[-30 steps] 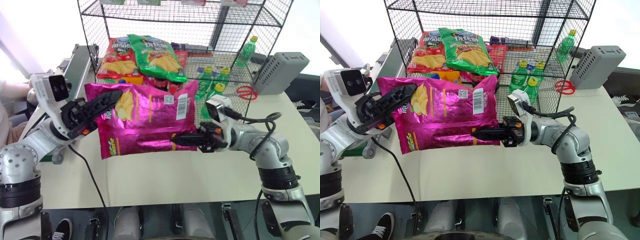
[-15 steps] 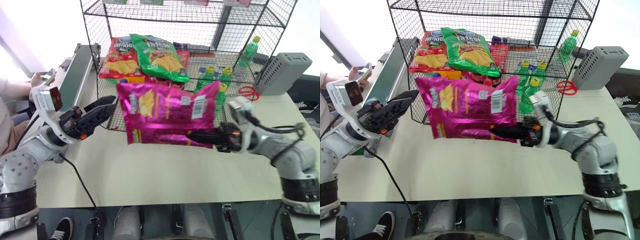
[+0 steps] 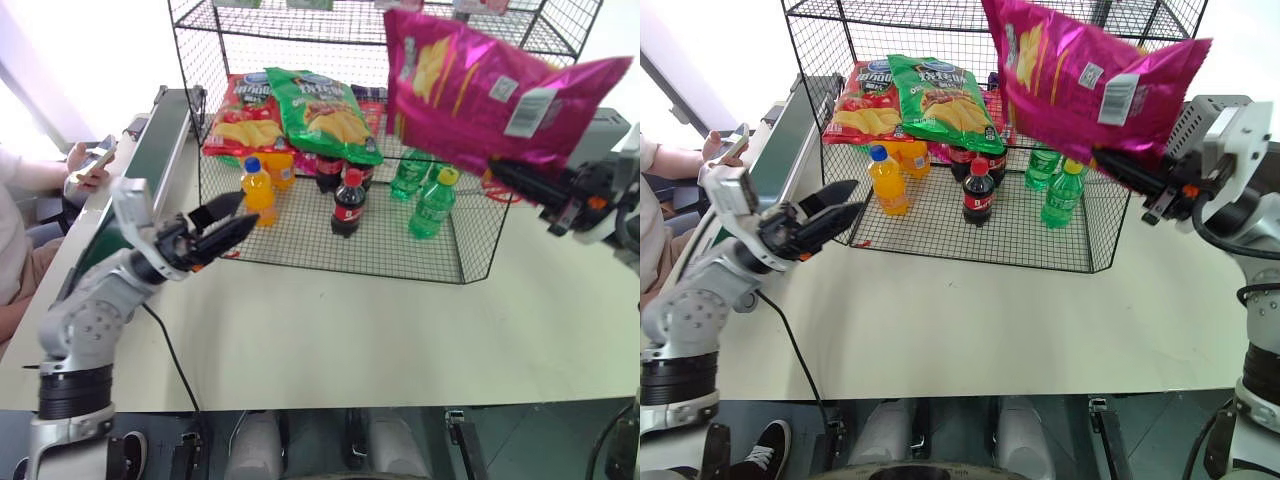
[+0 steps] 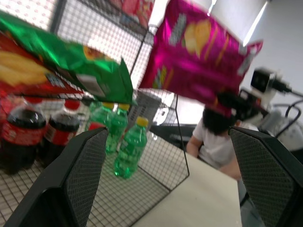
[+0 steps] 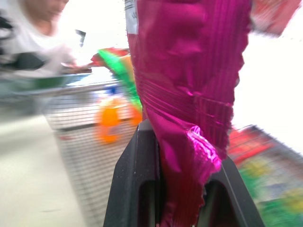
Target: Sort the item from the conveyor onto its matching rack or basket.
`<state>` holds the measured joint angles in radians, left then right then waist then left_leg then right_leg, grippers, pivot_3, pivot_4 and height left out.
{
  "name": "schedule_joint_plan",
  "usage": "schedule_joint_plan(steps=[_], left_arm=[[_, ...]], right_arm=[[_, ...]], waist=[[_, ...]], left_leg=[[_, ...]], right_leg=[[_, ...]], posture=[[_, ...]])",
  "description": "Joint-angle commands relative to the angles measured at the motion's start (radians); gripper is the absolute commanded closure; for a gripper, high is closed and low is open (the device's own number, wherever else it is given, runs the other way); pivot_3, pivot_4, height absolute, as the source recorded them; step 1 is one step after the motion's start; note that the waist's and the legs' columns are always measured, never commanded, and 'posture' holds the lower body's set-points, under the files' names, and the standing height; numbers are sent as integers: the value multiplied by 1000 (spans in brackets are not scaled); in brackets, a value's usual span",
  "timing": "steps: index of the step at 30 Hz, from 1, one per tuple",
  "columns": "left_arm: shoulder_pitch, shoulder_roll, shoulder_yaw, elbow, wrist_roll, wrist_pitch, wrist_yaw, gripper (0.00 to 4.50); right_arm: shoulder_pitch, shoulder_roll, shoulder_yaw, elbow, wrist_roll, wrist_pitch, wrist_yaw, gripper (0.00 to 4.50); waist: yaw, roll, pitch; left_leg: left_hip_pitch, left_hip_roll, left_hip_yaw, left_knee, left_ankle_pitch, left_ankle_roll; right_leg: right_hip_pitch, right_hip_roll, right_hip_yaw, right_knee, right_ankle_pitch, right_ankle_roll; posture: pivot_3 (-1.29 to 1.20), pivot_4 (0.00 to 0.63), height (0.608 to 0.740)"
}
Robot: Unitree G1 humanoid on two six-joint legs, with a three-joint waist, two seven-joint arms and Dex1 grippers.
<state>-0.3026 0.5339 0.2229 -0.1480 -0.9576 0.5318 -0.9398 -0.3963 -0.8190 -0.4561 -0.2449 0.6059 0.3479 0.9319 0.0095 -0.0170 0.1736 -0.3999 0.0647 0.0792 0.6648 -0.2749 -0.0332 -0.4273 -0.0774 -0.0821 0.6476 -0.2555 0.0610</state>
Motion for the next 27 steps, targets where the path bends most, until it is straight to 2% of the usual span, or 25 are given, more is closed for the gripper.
schedule_joint_plan(steps=[1, 3, 5, 6, 9, 12, 15, 19, 23, 27], left_arm=[[-9, 7, 5, -14, 29, -29, -37, 167], [-5, 10, 4, -19, 39, -27, -44, 167], [-2, 9, -4, -26, 70, -47, -42, 167], [1, 3, -8, -32, 91, -67, -39, 167], [13, -10, -15, -47, 122, -88, -28, 167], [30, -23, -19, -58, 135, -93, -22, 167], [47, -37, -31, -61, 163, -116, -21, 167], [58, -54, -46, -77, 183, -130, -13, 167], [66, -69, -54, -86, 207, -149, 4, 167], [91, -80, -55, -111, 212, -154, 17, 167]], right_arm=[[-27, -14, 46, 23, -131, -179, -9, 4335], [-30, -11, 81, 43, -191, -233, -21, 4335], [-29, -29, 143, 100, -325, -374, -31, 4335], [-39, -39, 176, 146, -428, -475, -69, 4335], [-88, -44, 214, 249, -590, -621, -189, 4335], [-140, -37, 220, 329, -684, -721, -307, 4335], [-150, -49, 270, 381, -785, -785, -365, 4335], [-189, -49, 332, 438, -953, -802, -490, 4335], [-246, -28, 378, 465, -1102, -728, -634, 4335], [-286, 10, 418, 502, -1156, -661, -714, 4335]], waist=[[0, 0, 0], [0, 0, 0], [1, 0, 0], [1, 0, 0], [0, 0, 0], [0, 1, 0], [0, 1, 0], [-2, 1, 0], [-7, 1, 1], [-10, 1, 1]], left_leg=[[0, 0, 0, 0, 0, 0], [0, 1, 0, 0, 0, 0], [0, 0, 0, 0, 0, 0], [0, 0, 0, 0, 0, 0], [0, 0, 0, 0, 0, 0], [0, 0, 1, 0, 0, 0], [0, 0, 1, 0, 0, -1], [0, 0, 1, 0, 0, -1], [0, 0, 1, 0, 1, -1], [0, 0, 1, 0, 1, -2]], right_leg=[[0, 0, 0, 0, 0, 0], [0, 1, 0, 0, 0, 0], [0, 0, 0, 0, 0, 0], [0, 0, 0, 0, 0, 0], [0, 0, 0, 0, 0, 0], [0, -1, 0, 0, 0, 0], [0, -1, 0, 0, 0, 0], [0, -1, 0, 0, 0, 0], [-1, -1, 0, 1, 0, 0], [-1, -1, 0, 1, 0, 0]], posture=[[0, 150, 740], [0, 150, 740], [0, 150, 740], [0, 150, 740], [0, 150, 740], [0, 150, 740], [0, 150, 740], [0, 150, 740], [0, 150, 740], [0, 150, 740]])
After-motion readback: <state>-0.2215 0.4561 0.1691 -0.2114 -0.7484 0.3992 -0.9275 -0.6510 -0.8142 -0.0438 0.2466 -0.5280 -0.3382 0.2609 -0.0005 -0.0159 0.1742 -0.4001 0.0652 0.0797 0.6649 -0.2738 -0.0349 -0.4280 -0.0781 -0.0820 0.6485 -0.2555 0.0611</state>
